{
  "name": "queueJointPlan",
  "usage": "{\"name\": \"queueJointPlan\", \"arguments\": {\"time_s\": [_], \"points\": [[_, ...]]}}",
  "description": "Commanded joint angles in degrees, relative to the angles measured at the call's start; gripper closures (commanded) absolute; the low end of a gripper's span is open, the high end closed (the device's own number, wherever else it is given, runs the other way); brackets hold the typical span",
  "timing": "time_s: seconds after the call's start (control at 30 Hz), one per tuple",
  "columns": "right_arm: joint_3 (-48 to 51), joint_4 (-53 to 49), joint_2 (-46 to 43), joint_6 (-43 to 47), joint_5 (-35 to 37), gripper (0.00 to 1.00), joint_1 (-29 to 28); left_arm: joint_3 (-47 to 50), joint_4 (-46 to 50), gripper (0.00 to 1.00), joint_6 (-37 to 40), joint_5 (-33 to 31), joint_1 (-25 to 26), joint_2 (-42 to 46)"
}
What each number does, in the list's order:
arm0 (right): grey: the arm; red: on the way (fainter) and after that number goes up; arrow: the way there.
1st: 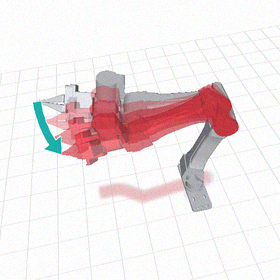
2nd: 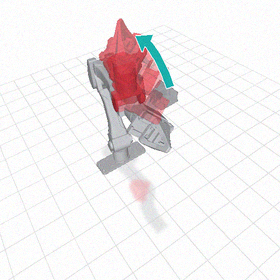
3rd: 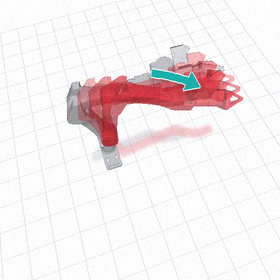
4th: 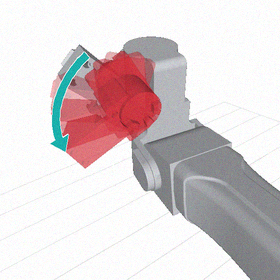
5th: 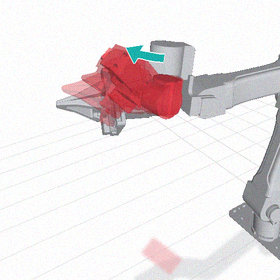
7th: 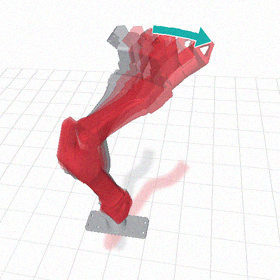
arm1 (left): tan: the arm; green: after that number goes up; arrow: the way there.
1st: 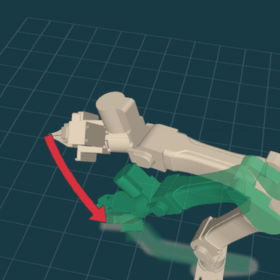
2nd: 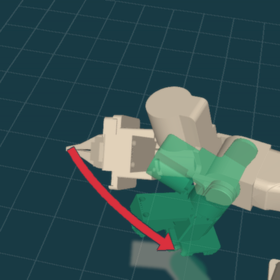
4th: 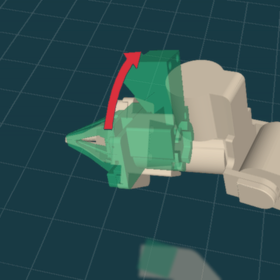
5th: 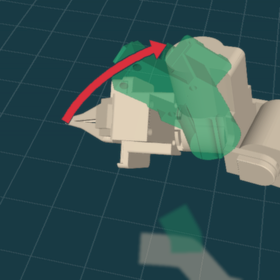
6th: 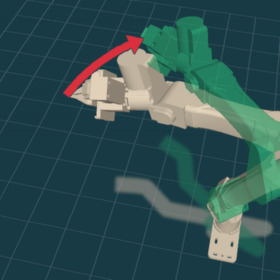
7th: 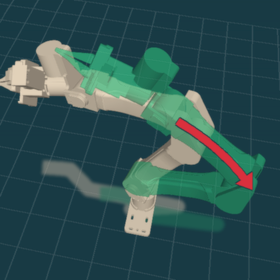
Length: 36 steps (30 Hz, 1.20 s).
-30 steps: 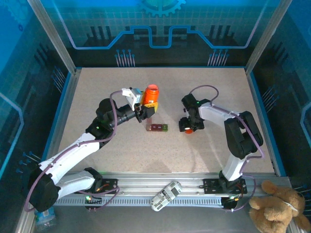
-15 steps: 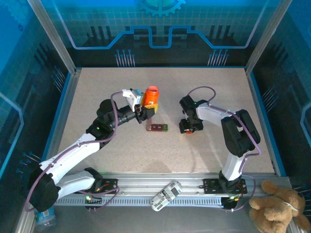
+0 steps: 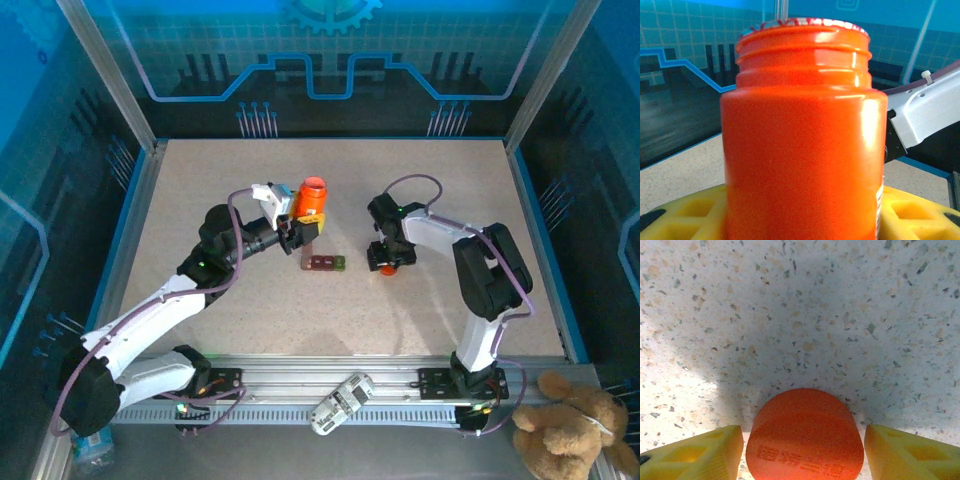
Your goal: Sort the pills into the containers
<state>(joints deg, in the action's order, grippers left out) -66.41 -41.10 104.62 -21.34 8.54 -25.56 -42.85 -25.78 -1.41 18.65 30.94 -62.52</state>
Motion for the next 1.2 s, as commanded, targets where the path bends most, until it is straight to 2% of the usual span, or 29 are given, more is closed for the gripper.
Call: {"name": "queueJointPlan", "arguments": {"time_s": [0.0, 0.5, 0.7, 0.77, 1.0, 1.17], "points": [[0.2, -0.6, 0.5, -0.2, -0.7, 0.34, -0.6, 0.6, -1.6, 1.0, -0.2, -0.3, 0.4, 0.5], [1.7, 0.3, 0.8, -0.2, -1.5, 0.44, -0.6, 1.2, -2.1, 1.0, -0.5, -0.3, 0.4, 0.2], [0.9, -0.3, -0.6, 0.1, -2.0, 0.56, -0.6, 1.9, -2.7, 1.0, -0.4, -0.4, 0.4, -0.1], [0.0, -1.1, -2.4, 0.1, -2.2, 0.57, -0.6, 2.5, -3.5, 1.0, 0.0, -0.5, 0.4, -0.3], [-7.2, -6.1, -9.1, 1.1, -5.9, 0.57, -0.6, 5.4, -8.3, 1.0, 1.6, -1.5, 0.4, -1.7], [-17.4, -11.5, -12.5, 3.0, -11.8, 0.57, -0.2, 5.9, -9.6, 1.0, 3.0, 0.1, 0.4, -3.7]]}}
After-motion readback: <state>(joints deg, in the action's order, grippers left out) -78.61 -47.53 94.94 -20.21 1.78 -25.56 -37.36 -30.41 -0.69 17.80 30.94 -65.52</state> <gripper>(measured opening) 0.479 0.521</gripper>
